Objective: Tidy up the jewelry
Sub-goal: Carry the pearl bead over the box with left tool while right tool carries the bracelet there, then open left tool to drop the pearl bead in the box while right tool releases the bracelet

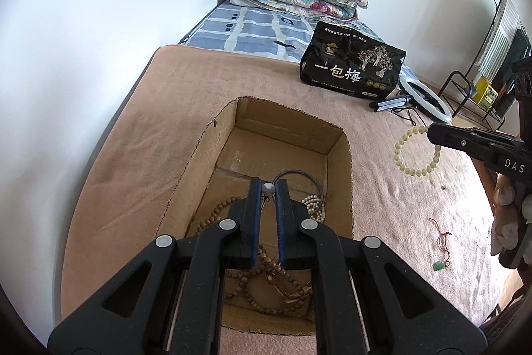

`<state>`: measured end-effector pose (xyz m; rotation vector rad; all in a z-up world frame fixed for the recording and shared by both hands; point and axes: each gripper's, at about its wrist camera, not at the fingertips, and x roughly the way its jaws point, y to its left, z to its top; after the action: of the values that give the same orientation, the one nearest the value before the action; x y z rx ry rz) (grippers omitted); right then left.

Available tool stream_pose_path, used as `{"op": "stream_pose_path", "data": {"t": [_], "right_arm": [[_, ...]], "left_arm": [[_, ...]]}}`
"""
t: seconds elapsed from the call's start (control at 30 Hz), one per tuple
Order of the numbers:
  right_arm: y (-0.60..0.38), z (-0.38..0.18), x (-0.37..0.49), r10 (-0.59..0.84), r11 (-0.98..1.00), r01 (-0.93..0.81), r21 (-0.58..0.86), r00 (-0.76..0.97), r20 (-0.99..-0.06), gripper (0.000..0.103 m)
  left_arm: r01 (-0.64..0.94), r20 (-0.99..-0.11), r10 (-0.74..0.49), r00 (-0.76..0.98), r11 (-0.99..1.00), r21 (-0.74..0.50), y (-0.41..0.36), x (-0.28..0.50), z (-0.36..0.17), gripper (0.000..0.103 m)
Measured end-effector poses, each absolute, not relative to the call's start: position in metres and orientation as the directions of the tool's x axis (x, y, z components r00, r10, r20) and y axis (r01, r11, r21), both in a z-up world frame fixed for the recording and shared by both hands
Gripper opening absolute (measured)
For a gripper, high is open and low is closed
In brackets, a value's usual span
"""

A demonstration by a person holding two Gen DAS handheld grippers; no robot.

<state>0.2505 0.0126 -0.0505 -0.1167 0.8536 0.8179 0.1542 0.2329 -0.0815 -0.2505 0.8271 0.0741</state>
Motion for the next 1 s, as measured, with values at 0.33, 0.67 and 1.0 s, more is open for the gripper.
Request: {"op": "stream_pose_path", "data": {"t": [0.33,0.67,1.0], "right_arm": [[0.054,-0.061,0.271,0.601,0.687,-0.689,0.231,0.36,-0.714,0.005],[0.083,-0.081,0.285,0.588,0.681,-0.698,0.221,0.341,-0.734,0.005],[0.093,-0.095,0.294,0.578,0.685,-0.694,0.224,0.329,-0.747,0.005]], "left_arm": [[-0.17,-0.744,-0.024,0.667,0.968,-0.184,0.247,0.171,-0.093,0.006],[-0.172,-0.758,-0.029,0.652,0.968,-0.185,0.254,0.186,-0.109,0.006],[-0.168,-0.762,-0.029,0.646,0.969,-0.179,0.254,0.193,-0.114,0.006]]}}
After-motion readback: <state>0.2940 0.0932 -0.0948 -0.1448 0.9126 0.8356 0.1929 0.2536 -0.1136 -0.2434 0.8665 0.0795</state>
